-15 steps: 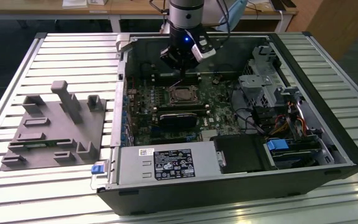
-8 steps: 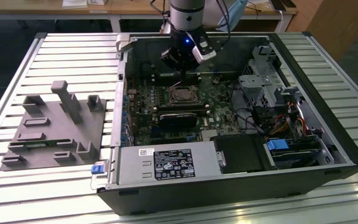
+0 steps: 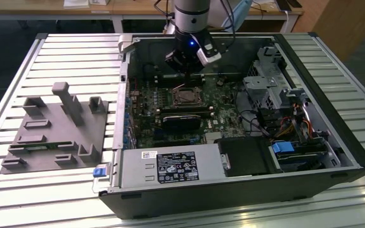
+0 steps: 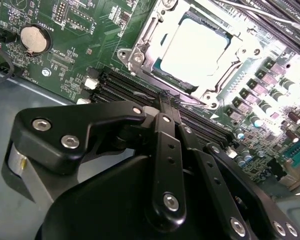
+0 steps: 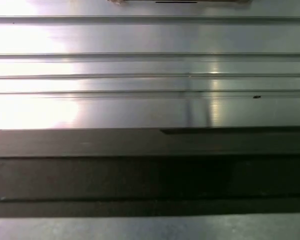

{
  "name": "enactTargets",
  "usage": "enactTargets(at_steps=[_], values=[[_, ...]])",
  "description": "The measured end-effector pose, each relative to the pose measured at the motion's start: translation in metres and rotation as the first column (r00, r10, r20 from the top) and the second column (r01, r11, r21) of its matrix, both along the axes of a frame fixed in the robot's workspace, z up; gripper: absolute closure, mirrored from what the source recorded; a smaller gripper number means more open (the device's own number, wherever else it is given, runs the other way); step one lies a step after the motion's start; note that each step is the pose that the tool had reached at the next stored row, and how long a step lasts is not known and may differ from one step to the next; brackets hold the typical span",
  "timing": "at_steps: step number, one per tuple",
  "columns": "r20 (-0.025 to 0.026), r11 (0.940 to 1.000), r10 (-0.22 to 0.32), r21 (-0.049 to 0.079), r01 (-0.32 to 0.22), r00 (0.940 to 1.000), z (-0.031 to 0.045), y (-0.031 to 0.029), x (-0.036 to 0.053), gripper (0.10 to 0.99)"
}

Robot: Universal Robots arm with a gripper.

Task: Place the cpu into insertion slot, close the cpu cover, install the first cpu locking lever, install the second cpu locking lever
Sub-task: 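Install the first cpu locking lever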

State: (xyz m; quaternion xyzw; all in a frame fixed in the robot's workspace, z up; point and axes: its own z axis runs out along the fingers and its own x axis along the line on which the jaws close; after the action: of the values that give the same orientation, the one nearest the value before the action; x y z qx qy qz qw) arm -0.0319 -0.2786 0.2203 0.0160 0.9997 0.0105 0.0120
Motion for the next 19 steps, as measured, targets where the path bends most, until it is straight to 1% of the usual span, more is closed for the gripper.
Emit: enactTargets(at_steps=[10, 19], values=[[-0.0001, 1.0, 0.0, 0.0, 0.0, 1.0, -0.0021, 0.0022, 0.0018, 0.98], [-0.0004, 1.0, 0.0, 0.0, 0.0, 1.0, -0.0099, 0.0027, 0.0074, 0.98]])
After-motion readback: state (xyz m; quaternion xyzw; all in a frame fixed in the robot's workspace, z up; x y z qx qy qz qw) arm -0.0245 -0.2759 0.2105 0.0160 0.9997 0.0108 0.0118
